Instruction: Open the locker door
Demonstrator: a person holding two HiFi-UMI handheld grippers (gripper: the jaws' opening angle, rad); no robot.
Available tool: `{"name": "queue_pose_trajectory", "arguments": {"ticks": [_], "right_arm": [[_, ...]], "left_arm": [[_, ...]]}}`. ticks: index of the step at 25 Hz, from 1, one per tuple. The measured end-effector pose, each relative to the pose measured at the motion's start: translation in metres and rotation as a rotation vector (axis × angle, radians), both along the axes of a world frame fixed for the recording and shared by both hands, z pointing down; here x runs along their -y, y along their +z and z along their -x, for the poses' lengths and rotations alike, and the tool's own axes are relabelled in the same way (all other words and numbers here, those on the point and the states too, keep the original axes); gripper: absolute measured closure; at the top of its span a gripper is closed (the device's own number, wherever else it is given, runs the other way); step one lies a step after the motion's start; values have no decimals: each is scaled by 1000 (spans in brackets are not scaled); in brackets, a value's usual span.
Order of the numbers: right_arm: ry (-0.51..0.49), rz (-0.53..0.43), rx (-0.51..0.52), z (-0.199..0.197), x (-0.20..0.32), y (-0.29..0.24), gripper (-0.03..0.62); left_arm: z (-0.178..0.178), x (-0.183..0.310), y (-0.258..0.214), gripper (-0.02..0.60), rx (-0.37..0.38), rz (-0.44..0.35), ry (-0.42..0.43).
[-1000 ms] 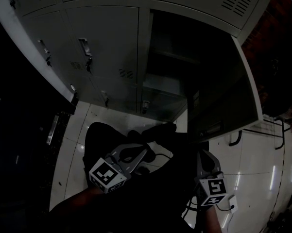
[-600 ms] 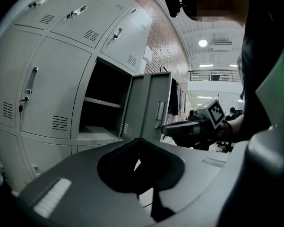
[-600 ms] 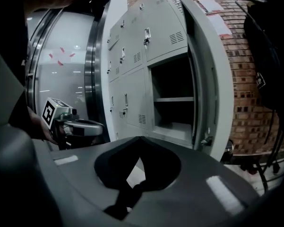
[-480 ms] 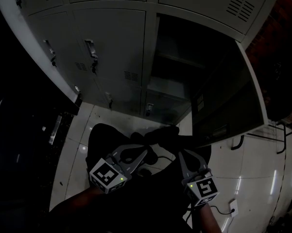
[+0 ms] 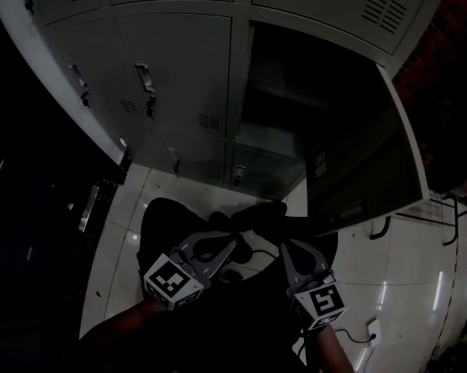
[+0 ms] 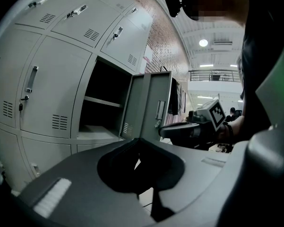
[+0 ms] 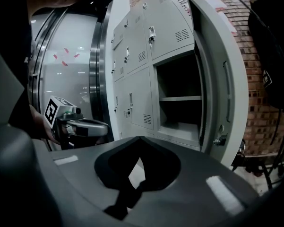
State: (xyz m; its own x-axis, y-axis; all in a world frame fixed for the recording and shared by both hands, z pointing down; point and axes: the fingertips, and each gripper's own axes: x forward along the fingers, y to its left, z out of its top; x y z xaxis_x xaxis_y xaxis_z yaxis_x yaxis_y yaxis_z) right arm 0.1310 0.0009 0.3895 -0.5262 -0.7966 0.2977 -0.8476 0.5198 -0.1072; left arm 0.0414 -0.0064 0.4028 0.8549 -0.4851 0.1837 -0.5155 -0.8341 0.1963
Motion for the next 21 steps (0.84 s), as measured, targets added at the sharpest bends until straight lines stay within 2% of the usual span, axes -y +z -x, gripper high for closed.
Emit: {"name": "queue_pose_trajectory", "arguments": {"ticks": [21], "right_arm": [[-16, 12, 4, 4, 0, 4, 592]], "left_arm": [[0, 0, 2, 569, 5, 5, -1]]}}
